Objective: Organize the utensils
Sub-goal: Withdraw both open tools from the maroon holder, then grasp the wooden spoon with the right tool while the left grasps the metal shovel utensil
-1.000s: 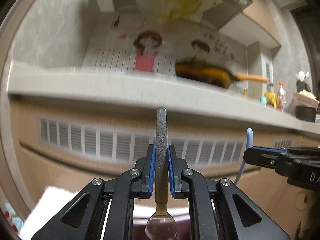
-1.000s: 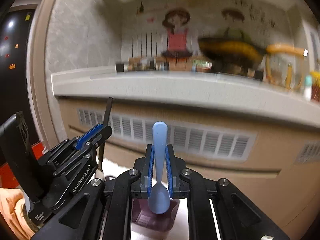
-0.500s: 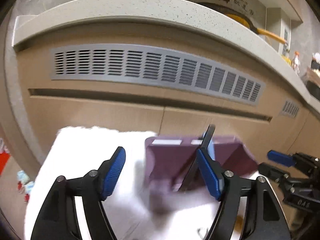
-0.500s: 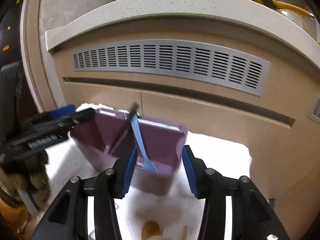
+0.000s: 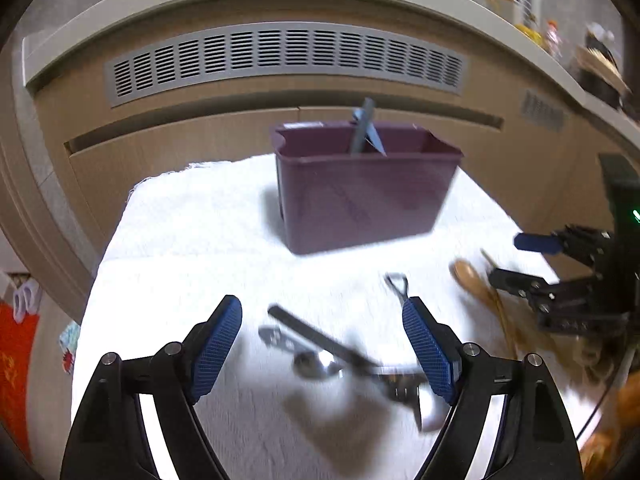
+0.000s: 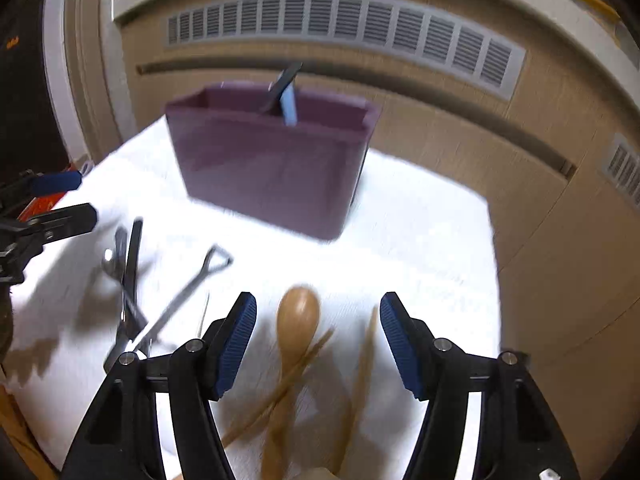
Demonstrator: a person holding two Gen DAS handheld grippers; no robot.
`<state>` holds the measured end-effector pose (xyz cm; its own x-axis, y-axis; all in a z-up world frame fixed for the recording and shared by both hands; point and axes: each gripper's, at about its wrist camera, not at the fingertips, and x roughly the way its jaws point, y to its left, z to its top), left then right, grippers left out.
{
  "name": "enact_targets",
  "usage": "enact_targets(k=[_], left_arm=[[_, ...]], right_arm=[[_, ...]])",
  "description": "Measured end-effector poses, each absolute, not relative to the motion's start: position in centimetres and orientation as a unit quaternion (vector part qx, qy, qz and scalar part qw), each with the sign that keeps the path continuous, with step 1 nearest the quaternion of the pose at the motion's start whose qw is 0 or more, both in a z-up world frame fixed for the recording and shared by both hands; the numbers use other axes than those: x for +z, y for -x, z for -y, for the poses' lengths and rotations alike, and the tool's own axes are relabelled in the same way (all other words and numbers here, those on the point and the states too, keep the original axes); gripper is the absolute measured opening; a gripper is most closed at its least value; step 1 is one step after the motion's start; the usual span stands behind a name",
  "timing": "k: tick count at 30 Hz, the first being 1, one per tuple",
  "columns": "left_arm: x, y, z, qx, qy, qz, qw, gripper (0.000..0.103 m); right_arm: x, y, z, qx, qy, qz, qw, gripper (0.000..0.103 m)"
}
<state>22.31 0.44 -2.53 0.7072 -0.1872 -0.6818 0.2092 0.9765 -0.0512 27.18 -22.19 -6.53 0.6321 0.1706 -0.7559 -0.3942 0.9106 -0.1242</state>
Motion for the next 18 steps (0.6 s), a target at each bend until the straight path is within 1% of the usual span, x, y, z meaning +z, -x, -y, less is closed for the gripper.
enact_targets(k=[2,4,9,14,18], left_arm=[[-2.9,-21.5,-0.4,-0.116,-0.017,-0.372,0.921,0.083],[-3.2,-21.3,-0.6,-0.121,-0.011,-0.381,0.917,0.086],[-4.5,-21.8,-0.6,-0.122,0.004,-0.404,0.906,0.086],[-4.7,-21.8,-1.1,-0.124,0.009,-0.406,0.905,0.086],[-5.1,-21.8,-1.6,-0.124,0.013,-0.41,0.903,0.086]], right_arm=[[-7.5,-26.8,22.3,0.162,0.131,-0.413,0.887,0.061],[-8.3,-26.6,22.4,0.164,0.125,-0.423,0.883,0.061],[-9.1,-28.0,21.4,0.169,0.136,-0.433,0.875,0.061],[-10.1,-29.7,20.8,0.169,0.134,-0.444,0.87,0.061],[-10.9,-30.1,20.9,0.167,0.128,-0.456,0.865,0.057]])
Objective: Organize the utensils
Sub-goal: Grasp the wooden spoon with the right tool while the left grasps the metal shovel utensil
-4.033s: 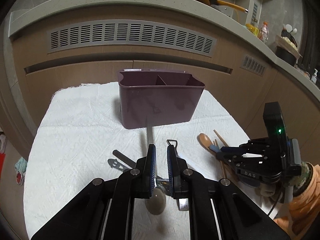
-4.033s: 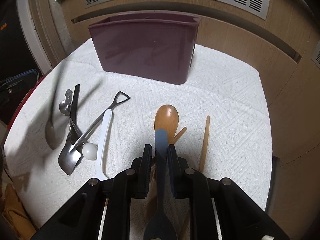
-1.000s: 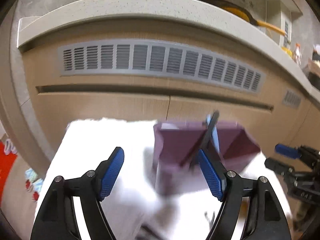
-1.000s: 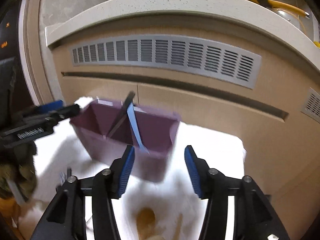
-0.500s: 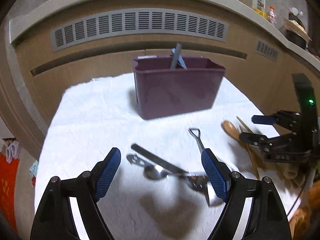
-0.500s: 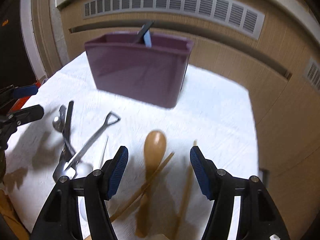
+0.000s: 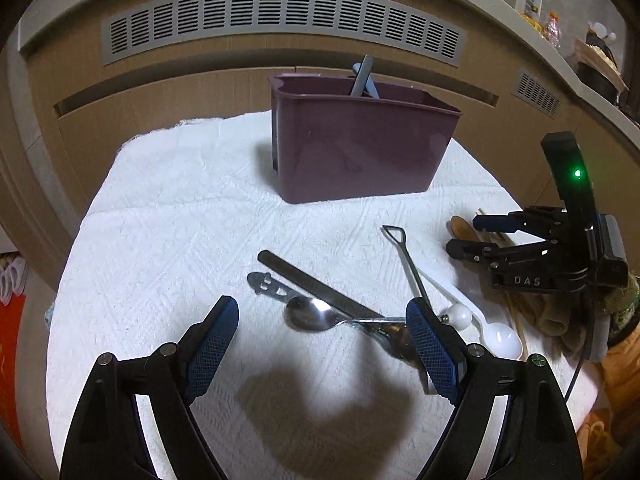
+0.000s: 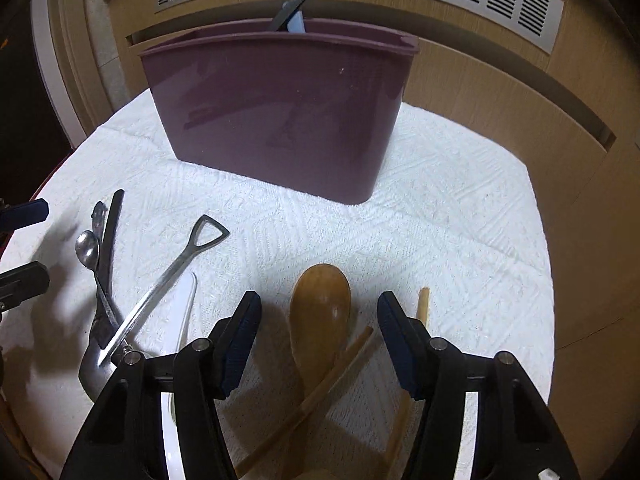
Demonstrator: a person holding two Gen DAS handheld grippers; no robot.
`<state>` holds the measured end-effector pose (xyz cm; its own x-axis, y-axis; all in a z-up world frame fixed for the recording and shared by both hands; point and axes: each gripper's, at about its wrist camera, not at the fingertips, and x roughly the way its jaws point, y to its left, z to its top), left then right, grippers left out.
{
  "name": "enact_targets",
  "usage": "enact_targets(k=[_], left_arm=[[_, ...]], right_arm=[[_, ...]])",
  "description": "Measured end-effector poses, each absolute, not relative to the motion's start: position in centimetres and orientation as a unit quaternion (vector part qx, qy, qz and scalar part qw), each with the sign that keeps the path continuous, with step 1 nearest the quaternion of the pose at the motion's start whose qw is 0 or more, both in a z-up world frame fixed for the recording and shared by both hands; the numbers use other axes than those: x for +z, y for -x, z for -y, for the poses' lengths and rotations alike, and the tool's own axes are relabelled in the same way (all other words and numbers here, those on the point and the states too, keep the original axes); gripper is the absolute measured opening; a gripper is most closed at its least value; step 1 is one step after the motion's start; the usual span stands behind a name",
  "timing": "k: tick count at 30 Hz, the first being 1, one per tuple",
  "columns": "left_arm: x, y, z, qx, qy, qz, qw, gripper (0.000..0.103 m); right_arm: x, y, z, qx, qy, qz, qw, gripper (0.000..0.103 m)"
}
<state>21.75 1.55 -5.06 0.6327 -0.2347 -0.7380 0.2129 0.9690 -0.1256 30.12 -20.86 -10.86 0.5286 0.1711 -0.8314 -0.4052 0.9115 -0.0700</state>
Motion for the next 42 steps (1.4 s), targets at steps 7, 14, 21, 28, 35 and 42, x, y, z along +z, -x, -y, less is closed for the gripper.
enact_targets(k=[7,14,21,28,35,42], left_arm=[[-5.4,-20.9,-1.0,-0.152,0.006,-0.415,0.897,0.086],[-5.4,-20.7,-0.5,-0.162,0.003,-0.417,0.894,0.088],[-5.0,-21.3,0.8,-0.179,0.004,-0.416,0.892,0.088],[-5.1,-21.7,4.1,-0.213,-0.025,-0.421,0.881,0.088],[-5.7,-26.1,6.0,-0.206,-0.017,-0.469,0.859,0.052],[-6.5,-30.1,8.2,-0.165,-0.05,-0.495,0.852,0.047]], right_arm=[[-10.7,-30.0,20.8,0.181,0.124,-0.461,0.86,0.029],[-9.2,-29.0,21.1,0.182,0.114,-0.445,0.869,0.029],[-4.3,-26.9,21.4,0.185,0.106,-0.379,0.901,0.029],[-1.5,-25.2,21.6,0.191,0.097,-0.331,0.919,0.029],[-0.4,-24.6,23.0,0.187,0.081,-0.318,0.926,0.029],[-0.6,-24.0,24.5,0.177,0.071,-0.313,0.93,0.029]])
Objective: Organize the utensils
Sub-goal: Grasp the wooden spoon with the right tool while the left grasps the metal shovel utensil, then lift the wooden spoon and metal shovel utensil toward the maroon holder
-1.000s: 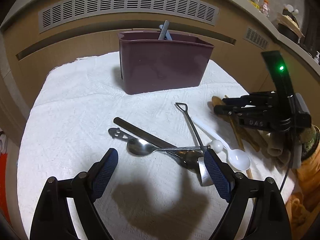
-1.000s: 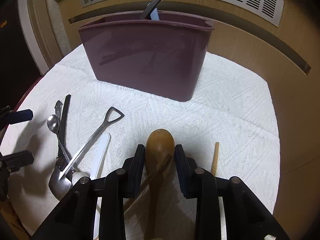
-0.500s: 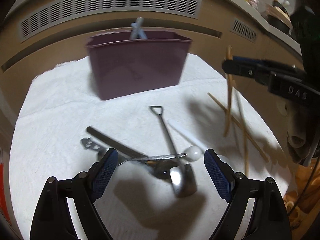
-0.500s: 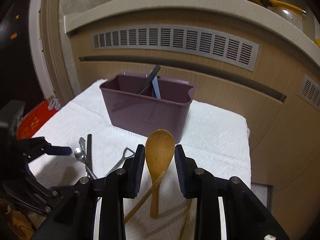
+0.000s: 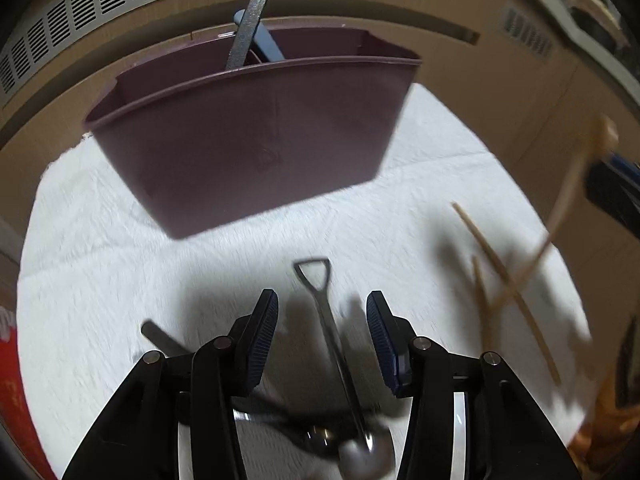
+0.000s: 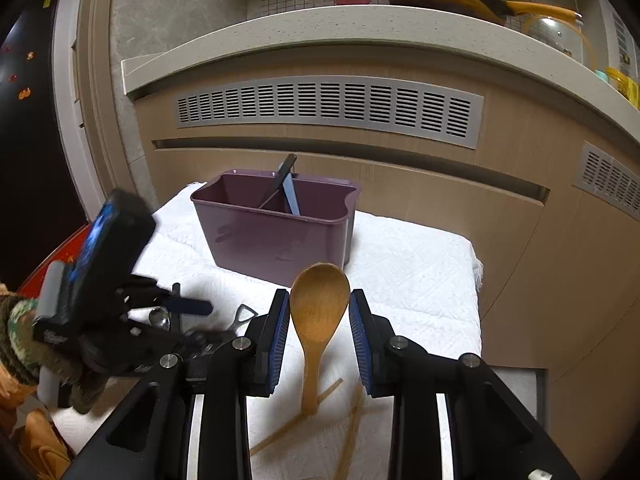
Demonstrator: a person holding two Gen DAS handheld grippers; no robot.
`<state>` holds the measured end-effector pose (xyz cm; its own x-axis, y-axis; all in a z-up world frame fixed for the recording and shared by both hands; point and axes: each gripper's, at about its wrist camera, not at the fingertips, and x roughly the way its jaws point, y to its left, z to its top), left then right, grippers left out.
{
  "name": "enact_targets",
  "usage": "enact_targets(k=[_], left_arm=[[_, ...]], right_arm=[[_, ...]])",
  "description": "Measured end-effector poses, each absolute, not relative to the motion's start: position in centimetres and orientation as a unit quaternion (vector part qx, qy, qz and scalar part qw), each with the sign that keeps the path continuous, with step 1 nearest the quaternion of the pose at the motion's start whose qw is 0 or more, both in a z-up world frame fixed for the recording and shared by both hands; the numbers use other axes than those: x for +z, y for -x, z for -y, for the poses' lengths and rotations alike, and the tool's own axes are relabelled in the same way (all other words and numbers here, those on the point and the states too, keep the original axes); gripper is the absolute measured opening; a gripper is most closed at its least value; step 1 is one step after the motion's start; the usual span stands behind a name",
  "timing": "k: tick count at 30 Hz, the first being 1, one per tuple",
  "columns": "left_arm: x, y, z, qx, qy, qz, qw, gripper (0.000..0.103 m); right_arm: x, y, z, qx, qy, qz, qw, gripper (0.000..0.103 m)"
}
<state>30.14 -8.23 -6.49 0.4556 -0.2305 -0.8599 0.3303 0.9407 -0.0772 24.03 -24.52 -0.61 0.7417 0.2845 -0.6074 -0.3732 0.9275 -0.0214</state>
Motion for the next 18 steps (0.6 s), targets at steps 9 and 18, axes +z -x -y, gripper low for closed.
enact_targets(k=[9,18], left_arm=[[-8.0,-33.3,10.5,-0.133,-0.078,-0.518,0.841,0.037],[-8.4,-34.0,11.0,-0.142,-0.083,-0.523,0.836,0.029]], right_arm=[[-1.5,-23.6,26.1,0.178,0.049,-0.308,0.933,0.029],[-1.4,-23.1,26.6,0.184,0.04,-0.303,0.934,0.029]])
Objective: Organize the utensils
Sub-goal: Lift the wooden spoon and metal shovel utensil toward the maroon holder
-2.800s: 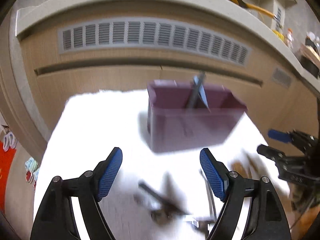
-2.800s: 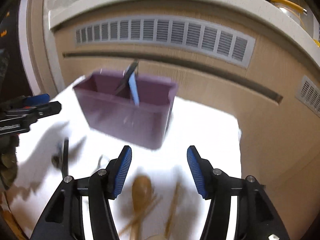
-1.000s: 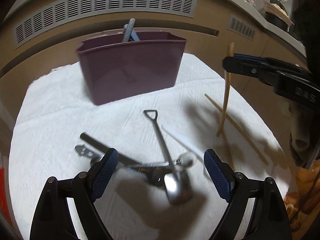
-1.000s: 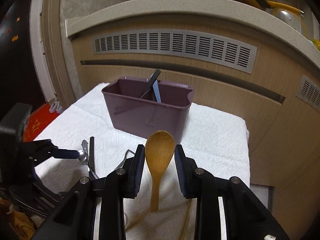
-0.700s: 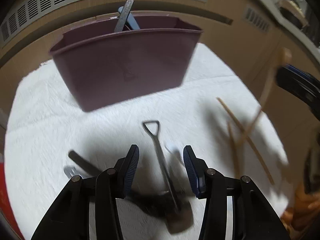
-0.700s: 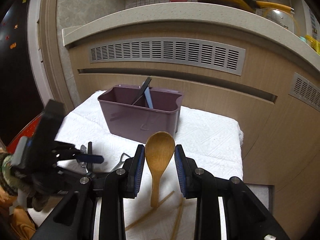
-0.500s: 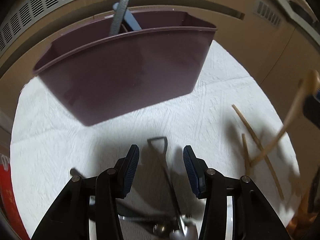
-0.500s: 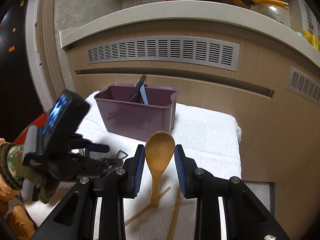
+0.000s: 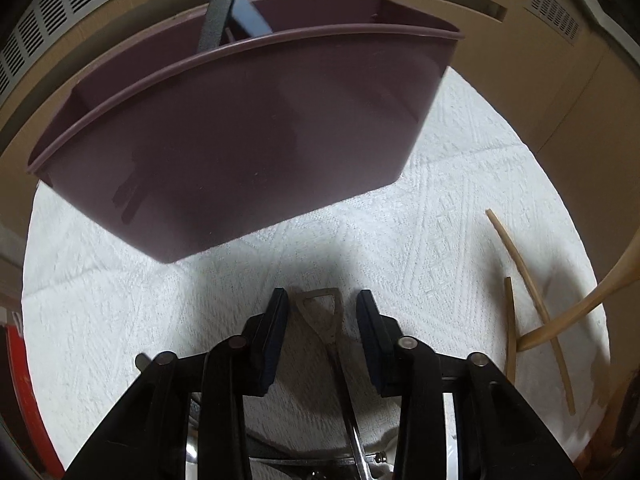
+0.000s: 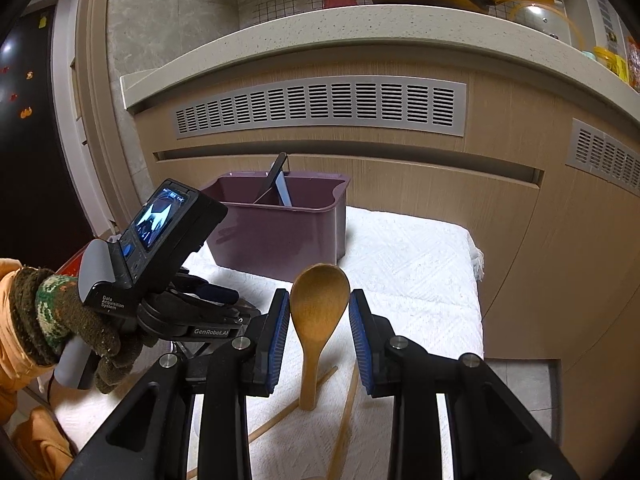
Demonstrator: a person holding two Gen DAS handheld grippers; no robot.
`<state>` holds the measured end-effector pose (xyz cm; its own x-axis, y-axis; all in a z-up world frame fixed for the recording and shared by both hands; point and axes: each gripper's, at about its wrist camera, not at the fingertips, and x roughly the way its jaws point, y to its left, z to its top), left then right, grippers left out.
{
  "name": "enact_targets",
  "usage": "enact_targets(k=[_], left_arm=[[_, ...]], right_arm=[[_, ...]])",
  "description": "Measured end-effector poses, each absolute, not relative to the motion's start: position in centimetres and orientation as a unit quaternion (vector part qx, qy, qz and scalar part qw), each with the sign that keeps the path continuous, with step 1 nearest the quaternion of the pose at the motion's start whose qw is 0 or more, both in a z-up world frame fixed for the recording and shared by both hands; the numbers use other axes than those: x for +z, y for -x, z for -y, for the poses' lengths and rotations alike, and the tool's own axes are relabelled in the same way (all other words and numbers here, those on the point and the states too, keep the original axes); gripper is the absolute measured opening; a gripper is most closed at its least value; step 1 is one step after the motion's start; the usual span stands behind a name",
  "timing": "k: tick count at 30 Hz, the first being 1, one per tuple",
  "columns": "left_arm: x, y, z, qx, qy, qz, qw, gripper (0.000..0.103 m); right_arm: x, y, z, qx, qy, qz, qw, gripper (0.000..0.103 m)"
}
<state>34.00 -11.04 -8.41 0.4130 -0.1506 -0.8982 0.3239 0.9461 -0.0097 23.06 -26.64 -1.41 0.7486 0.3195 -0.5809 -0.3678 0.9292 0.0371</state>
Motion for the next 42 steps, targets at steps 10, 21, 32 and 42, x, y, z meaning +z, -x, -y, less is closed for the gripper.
enact_targets(k=[10,21,32,42], left_arm=[[-4.8,-27.2,9.3,-0.153,-0.063,-0.397,0.903,0.024],[1.3,-18.4,5.9,-0.177,-0.04,-0.291,0.939,0.024],[8.0,-13.8,3.2,-0.17,-0.04,-0.19,0.966,0.024],[21.0,-15.9,2.4,-0.136,-0.059,-0.049,0.988,0.01]], right_arm=[[-0.7,-22.3,26.0,0.178,0.051,-0.307,0.934,0.029],[1.5,-19.6,24.4,0.178,0.068,-0.299,0.935,0.029],[5.1,-16.6,23.3,0.165,0.089,-0.275,0.943,0.029],[19.8,-17.9,21.4,0.147,0.111,-0.135,0.974,0.029]])
